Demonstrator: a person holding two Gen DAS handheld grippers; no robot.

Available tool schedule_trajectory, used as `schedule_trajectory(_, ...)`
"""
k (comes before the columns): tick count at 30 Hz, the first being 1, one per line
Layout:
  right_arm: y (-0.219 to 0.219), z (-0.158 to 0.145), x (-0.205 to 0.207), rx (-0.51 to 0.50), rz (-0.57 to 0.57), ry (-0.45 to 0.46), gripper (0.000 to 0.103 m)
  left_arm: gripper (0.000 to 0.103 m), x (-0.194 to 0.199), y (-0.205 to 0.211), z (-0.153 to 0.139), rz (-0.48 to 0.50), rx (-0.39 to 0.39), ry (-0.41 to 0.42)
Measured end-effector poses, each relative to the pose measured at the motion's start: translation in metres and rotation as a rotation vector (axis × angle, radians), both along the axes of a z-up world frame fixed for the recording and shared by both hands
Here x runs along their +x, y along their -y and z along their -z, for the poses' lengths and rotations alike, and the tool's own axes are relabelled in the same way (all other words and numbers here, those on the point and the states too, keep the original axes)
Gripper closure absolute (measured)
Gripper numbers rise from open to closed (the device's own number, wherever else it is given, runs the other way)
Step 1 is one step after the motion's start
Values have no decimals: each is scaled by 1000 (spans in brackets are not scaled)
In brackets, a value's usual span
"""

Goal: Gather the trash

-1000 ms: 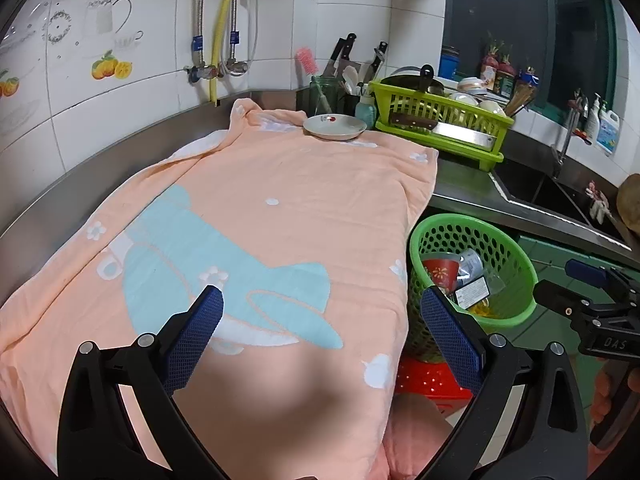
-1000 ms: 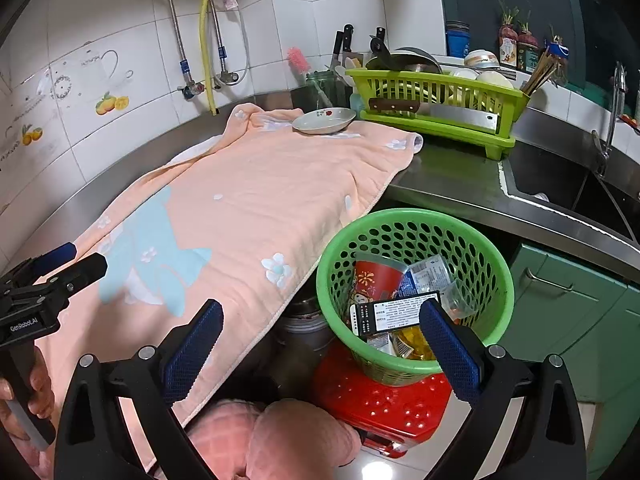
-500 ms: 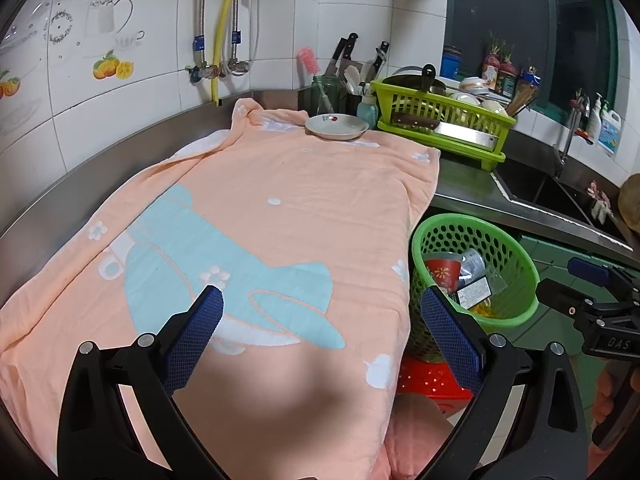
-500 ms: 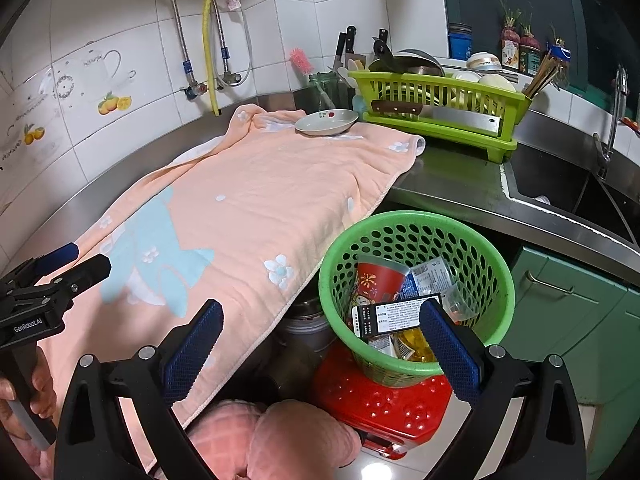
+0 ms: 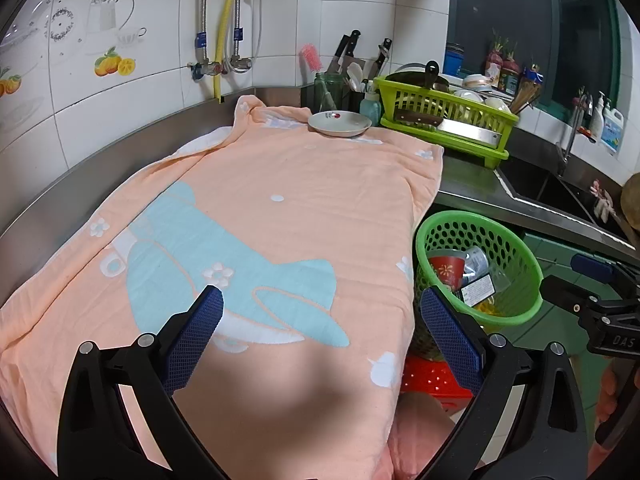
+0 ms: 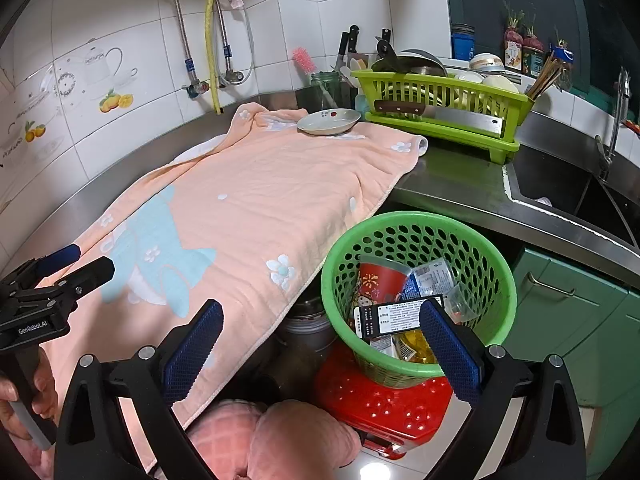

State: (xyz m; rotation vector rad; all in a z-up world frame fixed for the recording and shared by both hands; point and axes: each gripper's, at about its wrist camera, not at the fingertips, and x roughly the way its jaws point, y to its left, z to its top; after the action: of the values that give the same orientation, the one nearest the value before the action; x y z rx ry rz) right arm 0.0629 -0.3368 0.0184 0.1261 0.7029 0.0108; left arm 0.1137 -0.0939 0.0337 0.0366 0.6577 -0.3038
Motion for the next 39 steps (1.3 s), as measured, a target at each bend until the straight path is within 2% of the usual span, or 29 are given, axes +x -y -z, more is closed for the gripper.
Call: schedule_trajectory(39,-4,4,3,9,-3,-9,8,5,4,-1,4,0,14,-1)
